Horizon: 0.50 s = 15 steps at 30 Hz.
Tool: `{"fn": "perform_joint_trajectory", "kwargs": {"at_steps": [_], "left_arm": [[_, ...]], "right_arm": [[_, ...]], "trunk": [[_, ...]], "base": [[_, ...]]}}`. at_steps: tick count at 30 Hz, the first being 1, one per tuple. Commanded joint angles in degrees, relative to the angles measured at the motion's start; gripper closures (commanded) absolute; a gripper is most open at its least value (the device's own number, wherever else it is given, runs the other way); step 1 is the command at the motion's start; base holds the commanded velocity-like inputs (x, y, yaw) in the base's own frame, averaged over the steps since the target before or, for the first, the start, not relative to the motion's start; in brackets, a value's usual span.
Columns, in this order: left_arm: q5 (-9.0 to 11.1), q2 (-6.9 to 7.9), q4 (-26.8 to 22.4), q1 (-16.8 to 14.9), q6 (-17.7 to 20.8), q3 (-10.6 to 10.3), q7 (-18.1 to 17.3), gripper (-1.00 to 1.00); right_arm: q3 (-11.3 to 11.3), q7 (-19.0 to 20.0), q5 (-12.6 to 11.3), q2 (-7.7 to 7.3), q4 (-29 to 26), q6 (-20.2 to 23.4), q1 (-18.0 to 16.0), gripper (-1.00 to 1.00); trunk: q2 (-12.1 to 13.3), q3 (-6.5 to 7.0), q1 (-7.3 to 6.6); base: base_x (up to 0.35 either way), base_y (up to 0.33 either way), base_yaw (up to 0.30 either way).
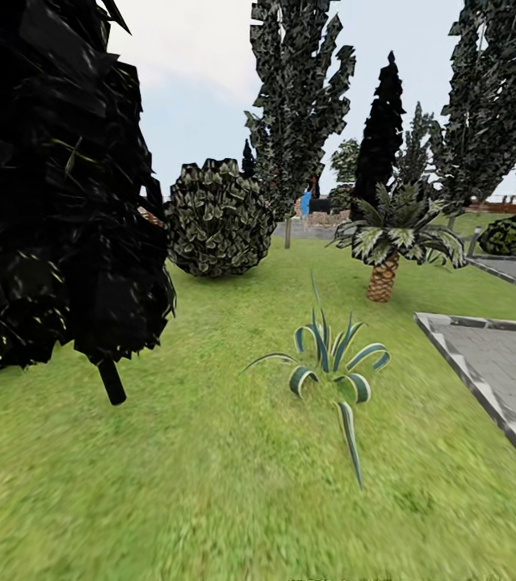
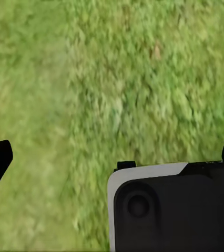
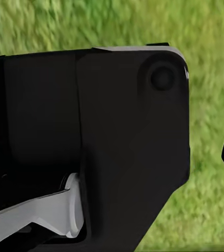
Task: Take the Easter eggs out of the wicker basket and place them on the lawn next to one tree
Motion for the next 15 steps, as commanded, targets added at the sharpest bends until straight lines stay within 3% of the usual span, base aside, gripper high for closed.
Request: {"fn": "perform_joint_trajectory", "kwargs": {"at_steps": [1,15], "left_arm": [[0.0,0.02,0.0,0.0,-0.2,-0.2,0.0,-1.00],[0.0,0.02,0.0,0.0,-0.1,-0.2,0.1,-1.00]], "right_arm": [[-0.4,0.1,0.0,0.02,0.0,-0.2,0.0,-1.00],[-0.4,0.1,0.0,0.01,0.1,-0.2,0.0,-1.00]], "trunk": [[0.0,-0.01,0.02],[0.0,-0.01,0.02]], "base": [[0.000,0.000,-0.295],[0.000,0.000,-0.296]]}}
